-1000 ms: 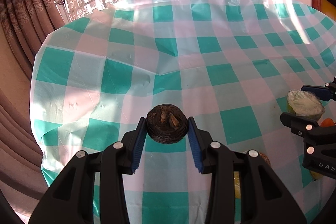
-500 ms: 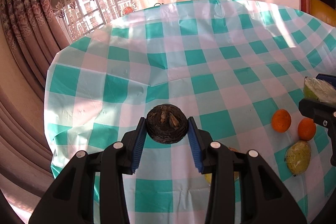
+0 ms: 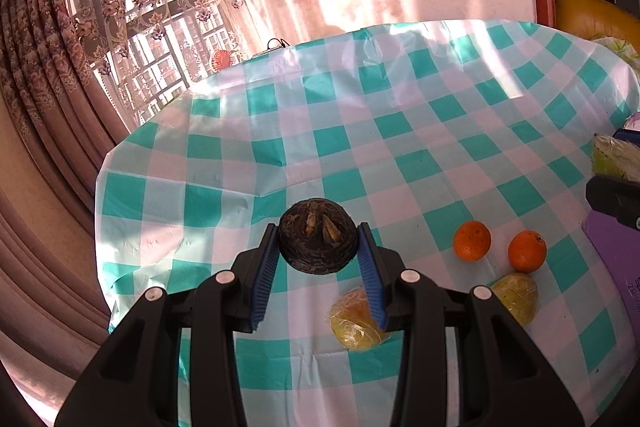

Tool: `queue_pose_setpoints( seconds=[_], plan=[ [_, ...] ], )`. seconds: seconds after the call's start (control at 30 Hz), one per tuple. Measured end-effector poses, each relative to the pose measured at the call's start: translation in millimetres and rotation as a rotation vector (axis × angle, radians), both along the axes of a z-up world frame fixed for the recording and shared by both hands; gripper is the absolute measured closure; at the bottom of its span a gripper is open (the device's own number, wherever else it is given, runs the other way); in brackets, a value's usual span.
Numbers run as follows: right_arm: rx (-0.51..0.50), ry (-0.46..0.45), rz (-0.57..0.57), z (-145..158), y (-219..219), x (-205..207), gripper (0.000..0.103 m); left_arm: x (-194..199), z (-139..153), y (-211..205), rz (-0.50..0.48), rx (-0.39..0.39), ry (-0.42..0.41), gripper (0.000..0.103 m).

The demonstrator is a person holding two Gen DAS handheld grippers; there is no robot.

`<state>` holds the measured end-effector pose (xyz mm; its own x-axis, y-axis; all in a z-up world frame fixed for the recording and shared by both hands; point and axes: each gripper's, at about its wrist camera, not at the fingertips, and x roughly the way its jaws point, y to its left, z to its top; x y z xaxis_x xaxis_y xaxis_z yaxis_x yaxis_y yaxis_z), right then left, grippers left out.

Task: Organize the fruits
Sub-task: 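Lift and carry the dark bulb and wrapped pale fruit over the purple box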

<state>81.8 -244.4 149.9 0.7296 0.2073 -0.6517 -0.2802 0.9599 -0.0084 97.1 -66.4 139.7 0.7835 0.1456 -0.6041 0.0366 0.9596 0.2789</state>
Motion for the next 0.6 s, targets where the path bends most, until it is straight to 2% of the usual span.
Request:
queue_pose_setpoints(
  seconds=[0.3,0.6],
  plan=[
    [0.033,-0.034,-0.069,12.8,-52.2,-22.0,0.043,-12.1,10.6,-53.3,-0.085,0.038,-0.015,0.064],
    [0.060,-0.031,-0.177,5.6,-113.2,-32.5,0.043,-17.9,8.0,-116.9,-0.193,0.073,-0.011,0.063]
  ],
)
